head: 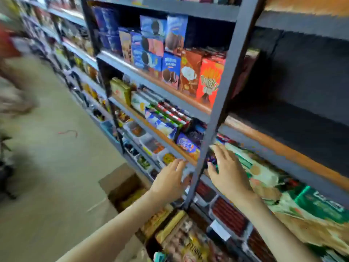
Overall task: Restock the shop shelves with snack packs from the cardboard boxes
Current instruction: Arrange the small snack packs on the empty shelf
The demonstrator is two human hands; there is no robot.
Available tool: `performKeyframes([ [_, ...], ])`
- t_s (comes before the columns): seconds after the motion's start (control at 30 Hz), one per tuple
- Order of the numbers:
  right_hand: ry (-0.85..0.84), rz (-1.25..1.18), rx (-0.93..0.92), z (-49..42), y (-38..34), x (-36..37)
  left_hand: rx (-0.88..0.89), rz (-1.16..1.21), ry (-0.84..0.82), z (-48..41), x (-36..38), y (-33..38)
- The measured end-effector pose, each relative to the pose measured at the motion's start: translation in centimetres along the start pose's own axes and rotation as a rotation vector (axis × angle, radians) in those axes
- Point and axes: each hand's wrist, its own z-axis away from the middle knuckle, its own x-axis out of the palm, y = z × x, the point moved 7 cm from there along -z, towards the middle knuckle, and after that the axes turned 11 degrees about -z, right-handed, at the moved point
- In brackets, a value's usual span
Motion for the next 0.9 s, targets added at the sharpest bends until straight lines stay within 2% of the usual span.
performKeyframes([
  [0.1,-0.292,-0.097,0.065,1.2,0.3,10.0,-0.227,-0.056,-0.277,8.2,7.2,-6.9],
  [0.2,-0.483,-0.149,0.13,3.5,0.5,19.2,-0.342,-0.11,-0.457,15.4,12.5,-12.6],
  [0.33,-0.64,-0.182,0.25,7.3,1.8,30.5,-0.408,-0.086,-0.534,20.2,19.0,-18.7],
  [0.47,-0.775,-0.132,0.421,11.6,6.2,40.3,-0.406,-0.047,-0.646,21.9,27.8,-22.7],
  [0.57,-0.866,-0.013,0.548,14.5,10.9,44.7,-0.374,0.024,-0.746,20.5,32.9,-23.7],
  [0.73,-1.141,0.112,0.72,20.0,16.2,48.6,-0.186,0.028,-0.851,16.6,39.5,-22.4],
  [0.9,-1.139,0.158,0.743,20.9,17.1,50.7,-0.137,0.125,-0.933,14.2,43.9,-20.1],
])
